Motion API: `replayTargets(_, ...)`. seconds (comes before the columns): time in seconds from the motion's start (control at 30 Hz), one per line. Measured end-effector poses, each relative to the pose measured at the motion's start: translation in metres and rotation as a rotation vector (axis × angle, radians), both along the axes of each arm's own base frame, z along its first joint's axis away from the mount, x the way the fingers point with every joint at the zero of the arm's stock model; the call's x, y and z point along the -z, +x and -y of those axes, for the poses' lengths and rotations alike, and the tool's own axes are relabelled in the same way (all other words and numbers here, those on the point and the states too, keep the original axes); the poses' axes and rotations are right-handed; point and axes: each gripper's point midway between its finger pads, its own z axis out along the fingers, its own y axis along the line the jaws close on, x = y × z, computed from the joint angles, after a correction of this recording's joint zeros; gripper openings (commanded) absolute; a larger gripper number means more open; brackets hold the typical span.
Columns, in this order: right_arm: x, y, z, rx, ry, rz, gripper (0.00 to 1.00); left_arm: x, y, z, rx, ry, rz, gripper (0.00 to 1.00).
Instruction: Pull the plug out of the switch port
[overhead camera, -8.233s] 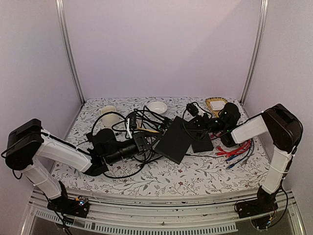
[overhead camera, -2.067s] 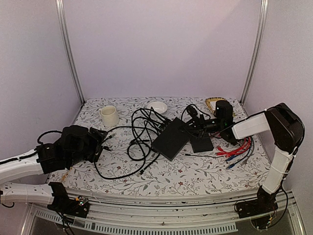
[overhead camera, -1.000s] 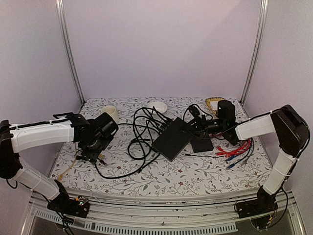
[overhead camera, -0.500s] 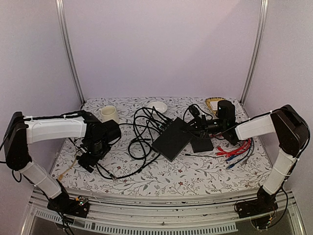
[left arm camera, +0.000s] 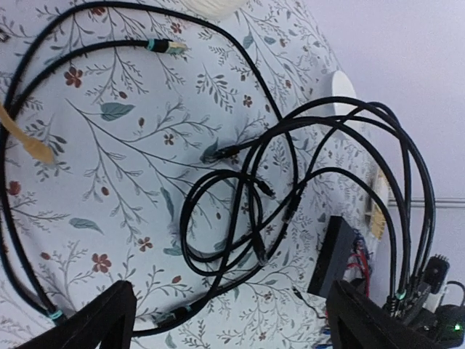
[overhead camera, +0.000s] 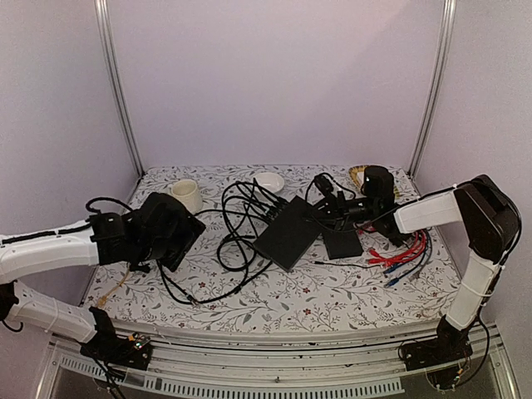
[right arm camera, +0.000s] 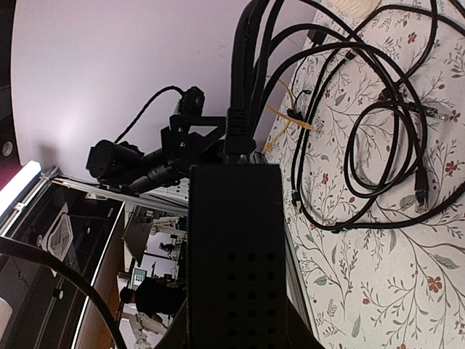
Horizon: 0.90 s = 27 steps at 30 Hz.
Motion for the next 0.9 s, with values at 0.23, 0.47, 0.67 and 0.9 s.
replayTargets(0.23,-0.013,-0.008,-0.016,-0.061,0.020,0.018,0.02,0.029,-0.004,0.021,0.231,-0.148,0.272,0.98)
replayTargets(0.47,-0.017,-0.017,-0.028,-0.097,0.022,0.001,0.02,-0.035,0.005,0.067,0.413,-0.312,0.568,0.98)
replayTargets(0.67,-0.017,-0.025,-0.035,-0.120,0.016,-0.018,0.02,-0.047,-0.005,0.092,0.577,-0.389,0.667,0.98)
replayTargets(0.9,-0.023,-0.030,-0.045,-0.133,0.016,-0.013,0.02,-0.057,-0.022,0.122,0.789,-0.455,0.717,0.98)
